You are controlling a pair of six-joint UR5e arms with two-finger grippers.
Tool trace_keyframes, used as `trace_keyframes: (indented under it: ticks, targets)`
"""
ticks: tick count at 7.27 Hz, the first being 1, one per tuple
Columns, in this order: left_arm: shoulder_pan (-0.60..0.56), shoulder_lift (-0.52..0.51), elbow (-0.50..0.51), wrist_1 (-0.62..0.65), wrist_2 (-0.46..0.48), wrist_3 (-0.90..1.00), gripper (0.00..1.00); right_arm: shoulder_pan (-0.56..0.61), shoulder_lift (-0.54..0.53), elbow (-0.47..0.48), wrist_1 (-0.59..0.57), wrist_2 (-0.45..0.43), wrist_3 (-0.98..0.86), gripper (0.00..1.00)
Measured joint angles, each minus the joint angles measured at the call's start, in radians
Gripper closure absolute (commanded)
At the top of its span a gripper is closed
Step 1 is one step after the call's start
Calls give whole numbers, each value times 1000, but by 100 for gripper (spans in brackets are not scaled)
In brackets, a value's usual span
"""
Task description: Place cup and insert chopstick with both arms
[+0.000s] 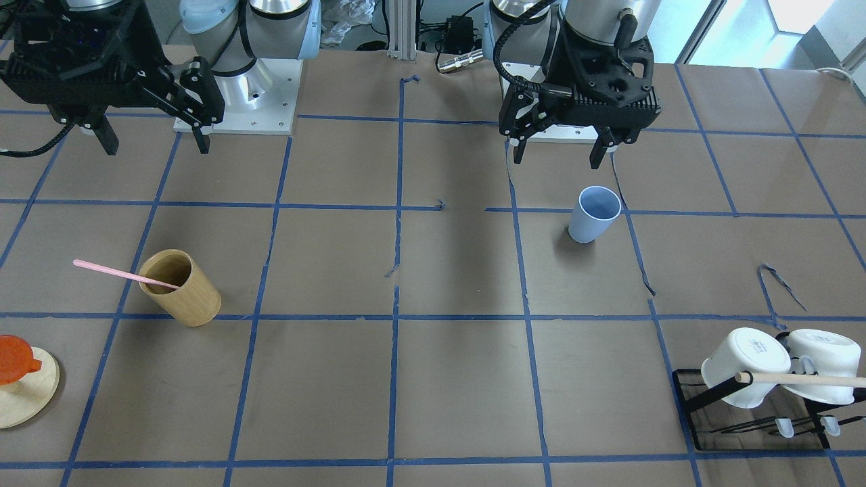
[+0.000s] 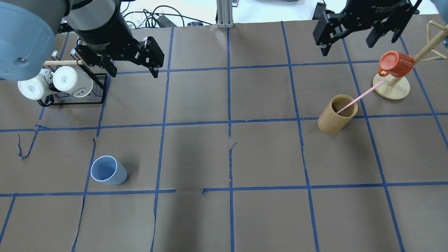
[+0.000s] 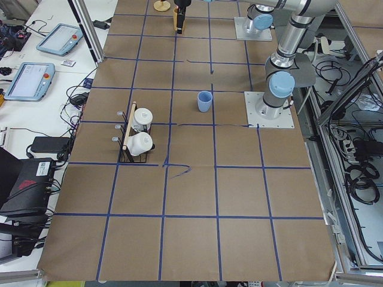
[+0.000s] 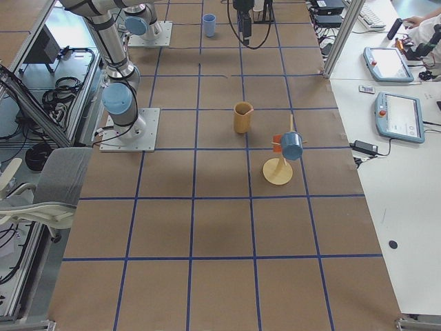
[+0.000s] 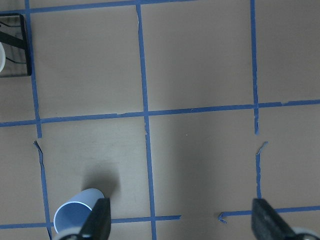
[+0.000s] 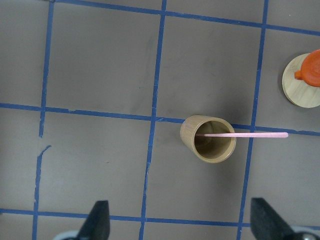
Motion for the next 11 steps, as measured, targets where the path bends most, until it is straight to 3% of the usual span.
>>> trace_keyframes:
  ticks: [7,9,11]
  targets:
    - [8,-1,-27,0,1,12,0,0,10,-2,-24,8,-44,0]
    - [49,11,-145,12,9,64,0,-3,34,-5,-75,26,-173,1]
    - [139,22,-304,65,12,119,0,-50,71,-1,-122,71,-497,0]
